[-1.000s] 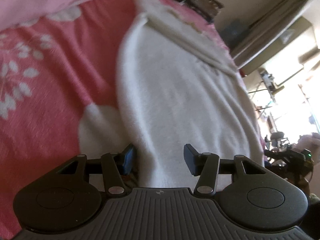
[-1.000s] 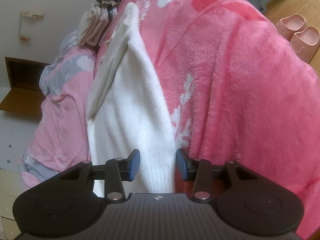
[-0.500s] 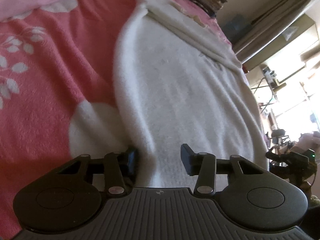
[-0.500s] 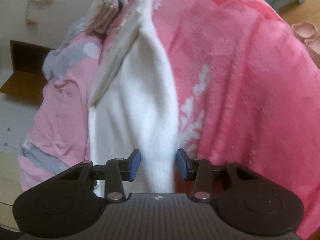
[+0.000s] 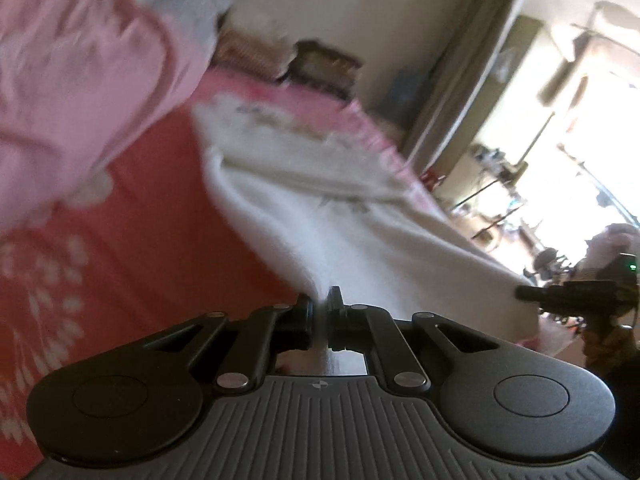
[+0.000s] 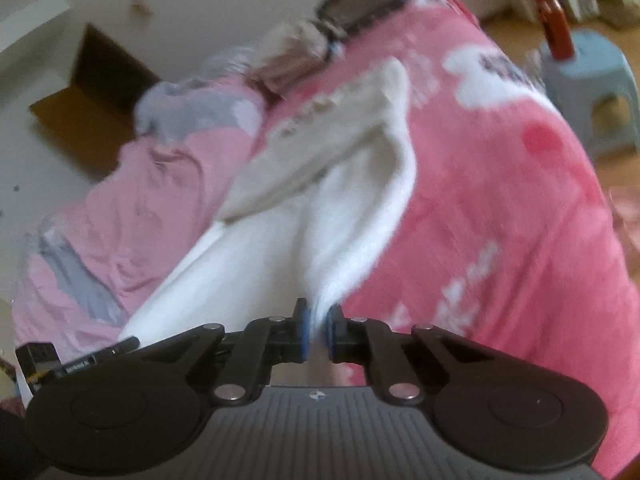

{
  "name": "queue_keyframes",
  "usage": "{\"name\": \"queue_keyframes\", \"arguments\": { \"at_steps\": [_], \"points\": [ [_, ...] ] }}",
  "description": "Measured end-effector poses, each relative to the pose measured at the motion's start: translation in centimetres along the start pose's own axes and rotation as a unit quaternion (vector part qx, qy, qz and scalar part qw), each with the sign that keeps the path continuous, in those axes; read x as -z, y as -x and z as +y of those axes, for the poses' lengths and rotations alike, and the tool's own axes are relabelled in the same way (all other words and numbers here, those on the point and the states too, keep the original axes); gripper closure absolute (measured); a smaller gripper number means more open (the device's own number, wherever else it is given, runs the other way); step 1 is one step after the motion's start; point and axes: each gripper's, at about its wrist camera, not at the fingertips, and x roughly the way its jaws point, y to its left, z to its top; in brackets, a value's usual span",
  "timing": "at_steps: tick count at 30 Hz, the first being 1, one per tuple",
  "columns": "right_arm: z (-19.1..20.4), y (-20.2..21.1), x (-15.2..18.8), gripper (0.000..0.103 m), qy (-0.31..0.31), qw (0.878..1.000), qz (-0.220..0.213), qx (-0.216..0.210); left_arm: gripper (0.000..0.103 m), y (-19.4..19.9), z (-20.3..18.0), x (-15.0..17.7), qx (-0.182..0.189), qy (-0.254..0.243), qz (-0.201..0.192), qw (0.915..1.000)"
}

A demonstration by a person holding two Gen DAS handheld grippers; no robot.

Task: Fold clothes
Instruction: 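Carry the held hem over the sweater body toward the collar with both grippers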

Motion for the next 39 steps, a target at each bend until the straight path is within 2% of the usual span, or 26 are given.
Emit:
{"name": "queue_keyframes", "arguments": {
  "at_steps": [3, 8, 12, 17, 20, 22, 32, 39],
  "points": [
    [1.7, 1.3, -0.6, 0.094, 0.029, 0.999, -0.015, -0.006, 0.100, 0.7, -1.2, -0.5, 0.019, -0.020, -0.004, 0.9996],
    [3.9, 3.0, -0.4, 0.094, 0.059, 0.998, -0.008, -0.015, 0.100, 1.9, -2.5, -0.3, 0.050, -0.038, 0.014, 0.9979],
    [4.7, 5.3, 0.6, 0.094, 0.070, 0.997, 0.013, -0.021, 0.100, 3.9, -2.2, 0.3, 0.067, -0.009, 0.032, 0.9972],
    [4.8, 7.6, 3.5, 0.094, 0.047, 0.996, 0.072, -0.032, 0.100, 6.2, -1.8, 1.6, 0.080, 0.031, 0.067, 0.9941],
    [4.4, 7.9, 5.1, 0.094, 0.031, 0.994, 0.098, -0.030, 0.100, 5.7, -1.5, 2.4, 0.074, 0.045, 0.076, 0.9934],
    [3.9, 7.4, 5.1, 0.094, 0.016, 0.995, 0.096, -0.034, 0.100, 4.6, -0.8, 2.6, 0.074, 0.069, 0.072, 0.9922],
    [5.1, 3.3, -1.7, 0.094, 0.078, 0.993, 0.070, -0.044, 0.099, 0.5, 1.8, -3.2, 0.084, 0.102, 0.021, 0.9910],
    [3.0, -1.4, -7.8, 0.094, 0.034, 0.998, 0.018, -0.047, 0.099, -4.9, 5.1, -8.0, 0.055, 0.143, -0.014, 0.9881]
  ]
}}
